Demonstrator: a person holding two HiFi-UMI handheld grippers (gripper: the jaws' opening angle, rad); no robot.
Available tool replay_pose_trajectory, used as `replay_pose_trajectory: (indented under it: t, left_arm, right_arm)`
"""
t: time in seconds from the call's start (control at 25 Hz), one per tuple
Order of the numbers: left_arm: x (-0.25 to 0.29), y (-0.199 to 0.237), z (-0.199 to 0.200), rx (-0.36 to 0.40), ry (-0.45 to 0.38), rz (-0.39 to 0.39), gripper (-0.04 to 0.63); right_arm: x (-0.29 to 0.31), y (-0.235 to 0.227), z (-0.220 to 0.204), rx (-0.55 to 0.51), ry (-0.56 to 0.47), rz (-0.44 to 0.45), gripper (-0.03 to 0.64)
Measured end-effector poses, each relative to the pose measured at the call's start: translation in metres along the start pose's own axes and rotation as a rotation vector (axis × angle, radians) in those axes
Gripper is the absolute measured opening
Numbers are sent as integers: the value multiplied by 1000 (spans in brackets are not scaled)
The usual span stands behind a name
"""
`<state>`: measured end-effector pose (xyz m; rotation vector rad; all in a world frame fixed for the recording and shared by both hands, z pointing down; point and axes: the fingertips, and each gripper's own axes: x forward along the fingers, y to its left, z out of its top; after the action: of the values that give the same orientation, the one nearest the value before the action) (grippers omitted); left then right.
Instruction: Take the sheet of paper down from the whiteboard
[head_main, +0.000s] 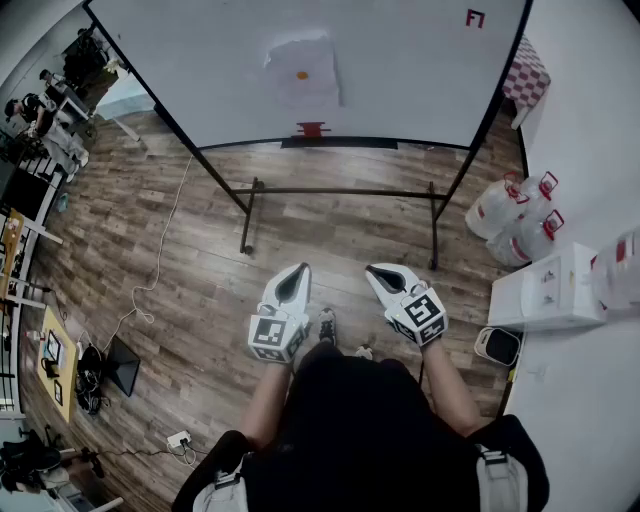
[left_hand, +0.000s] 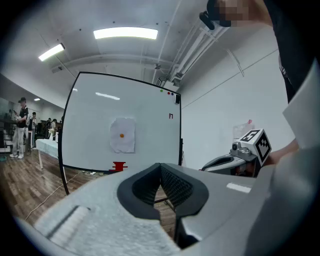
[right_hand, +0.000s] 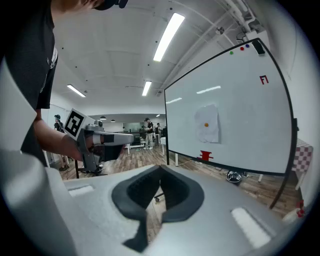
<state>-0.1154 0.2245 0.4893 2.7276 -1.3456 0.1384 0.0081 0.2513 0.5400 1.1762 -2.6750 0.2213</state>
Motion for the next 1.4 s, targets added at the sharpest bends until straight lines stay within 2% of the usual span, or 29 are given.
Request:
replay_pose_trajectory:
  t: [0.24, 0.48, 0.6, 0.96, 1.4]
  left_arm:
    - [1, -4, -8, 27, -15, -33, 11]
    - [-1, -6, -12, 47, -2, -33, 11]
    - [0, -7, -13, 44, -6, -29, 11]
    - [0, -14, -12, 44, -15, -11, 11]
    - [22, -23, -22, 23, 1, -42, 11]
  right_arm:
    - [-1, 1, -4, -5, 9, -2, 3]
    - [-4, 4, -1, 12, -9, 15, 3]
    - [-7, 4, -1, 28, -21, 19, 3]
    - [-14, -1, -3, -9, -7, 18, 3]
    - [-15, -19, -16, 0, 25, -6, 3]
